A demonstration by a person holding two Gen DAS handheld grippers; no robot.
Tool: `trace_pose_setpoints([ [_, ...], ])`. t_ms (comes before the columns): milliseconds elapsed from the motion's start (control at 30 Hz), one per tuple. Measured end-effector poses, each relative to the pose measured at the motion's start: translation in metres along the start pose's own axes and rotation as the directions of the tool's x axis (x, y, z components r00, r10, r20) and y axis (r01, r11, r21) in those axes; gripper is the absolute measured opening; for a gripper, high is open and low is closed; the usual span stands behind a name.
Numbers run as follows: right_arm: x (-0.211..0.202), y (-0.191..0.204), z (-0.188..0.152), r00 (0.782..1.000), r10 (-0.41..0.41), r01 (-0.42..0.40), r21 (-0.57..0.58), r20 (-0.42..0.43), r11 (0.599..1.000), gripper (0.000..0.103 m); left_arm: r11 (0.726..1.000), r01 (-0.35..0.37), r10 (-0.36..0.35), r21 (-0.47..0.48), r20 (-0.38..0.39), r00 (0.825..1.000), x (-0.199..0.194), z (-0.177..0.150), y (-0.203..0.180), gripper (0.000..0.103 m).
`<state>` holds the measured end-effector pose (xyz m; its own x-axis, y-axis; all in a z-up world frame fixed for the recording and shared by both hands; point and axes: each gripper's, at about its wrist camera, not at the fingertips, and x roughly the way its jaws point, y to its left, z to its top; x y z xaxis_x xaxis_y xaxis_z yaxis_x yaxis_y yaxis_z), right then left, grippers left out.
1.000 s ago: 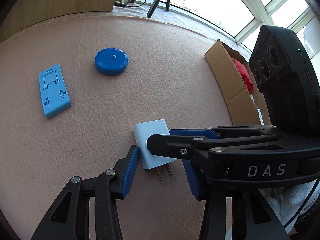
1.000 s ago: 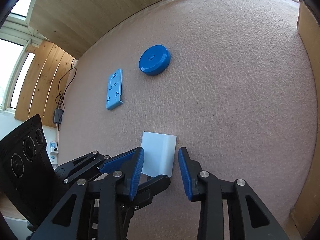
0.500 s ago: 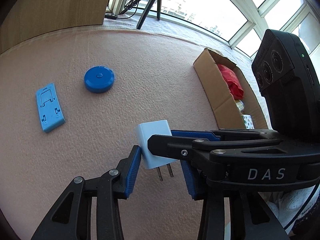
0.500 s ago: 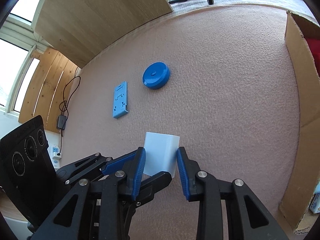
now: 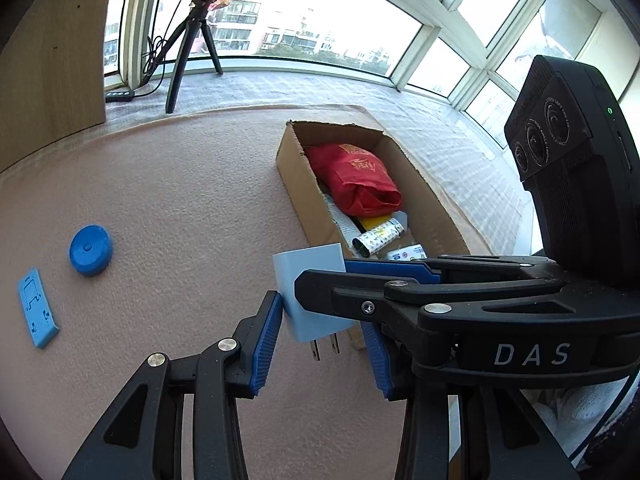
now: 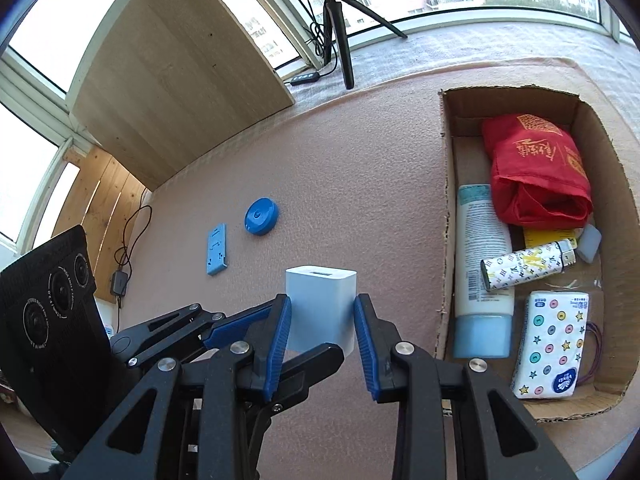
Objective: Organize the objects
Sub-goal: 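Carry the charger with both tools over the box, then lower the charger into the box and open both tools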
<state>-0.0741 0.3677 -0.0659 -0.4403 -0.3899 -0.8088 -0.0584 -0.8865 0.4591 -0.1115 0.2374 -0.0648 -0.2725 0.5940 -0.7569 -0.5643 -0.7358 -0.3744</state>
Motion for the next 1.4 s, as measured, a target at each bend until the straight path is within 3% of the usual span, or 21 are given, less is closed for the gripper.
trace_pose_setpoints([
  [300,-0.039,-0.051,-0.009,0.997,-0.057,0.052,0.086,0.056,0.995,0.03,0.993,0.082,-0.079,0.087,-0.033,0.996,0.036,0.017,-0.062,0.043],
  [567,-0.047,-0.081,-0.014,0.994,-0.085,0.075,0.136,0.065,0.988,0.03,0.987,0.106,-0.099,0.121,-0.067,0.993,0.063,0.017,-0.091,0.043],
  [933,-0.043,-0.086,-0.017,0.995,-0.081,0.073,0.127,0.061,0.989,0.03,0.989,0.079,-0.069,0.128,-0.085,0.994,0.075,0.016,-0.092,0.044],
  [1000,-0.043,-0.084,-0.017,0.994,-0.094,0.086,0.121,0.062,0.989,0.043,0.99,0.071,-0.061,0.124,-0.079,0.995,0.073,0.016,-0.09,0.05],
  [1067,-0.045,-0.082,-0.017,0.991,-0.104,0.094,0.121,0.081,0.988,0.047,0.99,0.064,-0.055,0.124,-0.078,0.995,0.07,0.016,-0.088,0.051],
  [1400,-0.043,-0.067,-0.016,0.99,-0.111,0.1,0.112,0.093,0.989,0.048,0.994,0.045,-0.04,0.1,-0.053,0.998,0.049,0.009,-0.068,0.052],
])
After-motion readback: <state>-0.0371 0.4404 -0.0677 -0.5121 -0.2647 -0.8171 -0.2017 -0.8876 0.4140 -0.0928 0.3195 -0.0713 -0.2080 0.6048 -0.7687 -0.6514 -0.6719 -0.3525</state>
